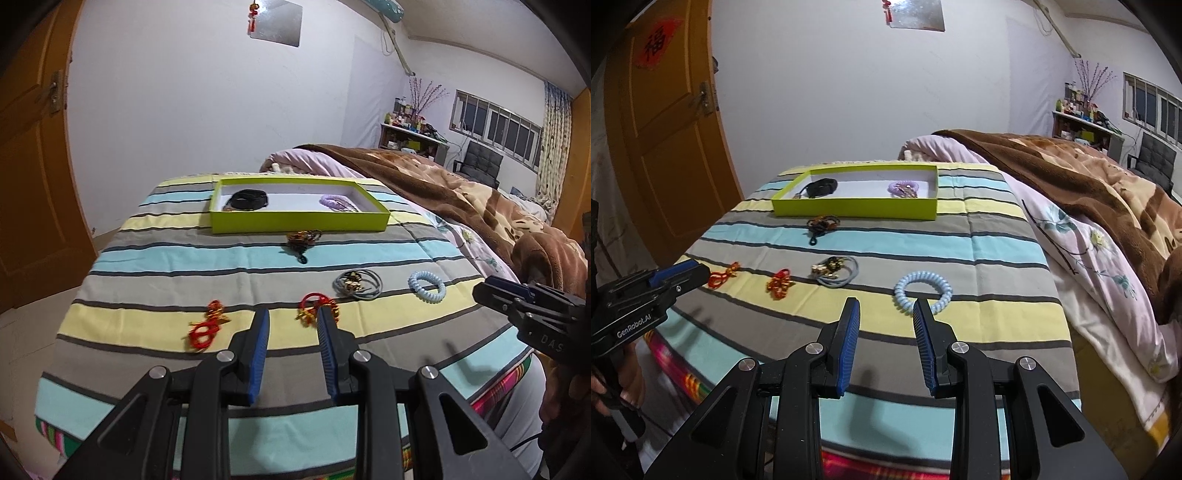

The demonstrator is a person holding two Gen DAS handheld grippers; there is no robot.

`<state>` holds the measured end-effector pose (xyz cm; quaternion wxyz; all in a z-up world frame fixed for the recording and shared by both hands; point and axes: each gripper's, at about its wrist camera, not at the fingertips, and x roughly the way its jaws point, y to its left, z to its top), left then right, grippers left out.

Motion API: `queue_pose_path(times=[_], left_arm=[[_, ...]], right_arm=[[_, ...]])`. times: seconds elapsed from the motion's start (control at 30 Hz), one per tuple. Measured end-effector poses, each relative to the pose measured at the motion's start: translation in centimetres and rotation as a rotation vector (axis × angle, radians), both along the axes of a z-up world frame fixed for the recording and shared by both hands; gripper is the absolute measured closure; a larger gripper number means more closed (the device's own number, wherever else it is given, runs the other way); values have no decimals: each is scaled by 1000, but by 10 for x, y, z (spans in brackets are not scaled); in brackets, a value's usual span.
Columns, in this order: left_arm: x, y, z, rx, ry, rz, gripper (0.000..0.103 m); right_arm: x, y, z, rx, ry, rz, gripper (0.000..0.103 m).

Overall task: Organize jewelry
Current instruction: 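Withdraw both grippers from the box toward the remaining jewelry, then grasp the light-blue coil hair tie with the right gripper while the left grasps the red knotted charm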

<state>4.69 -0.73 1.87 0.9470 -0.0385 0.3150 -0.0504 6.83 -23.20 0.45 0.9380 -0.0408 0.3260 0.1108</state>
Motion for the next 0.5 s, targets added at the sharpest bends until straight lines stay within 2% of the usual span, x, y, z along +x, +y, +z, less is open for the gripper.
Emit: queue_pose_path(times=[0.17,0.27,0.5], left_arm=[[16,-12,-5,4,21,-17,75],[25,-17,-11,-3,42,-32,67],[47,-27,-23,-5,95,-55,67]], right_arm=[[15,-9,-7,7,20,-25,72],[24,-12,-11,4,33,-36,72],[50,-20,-24,-3,87,-67,72]])
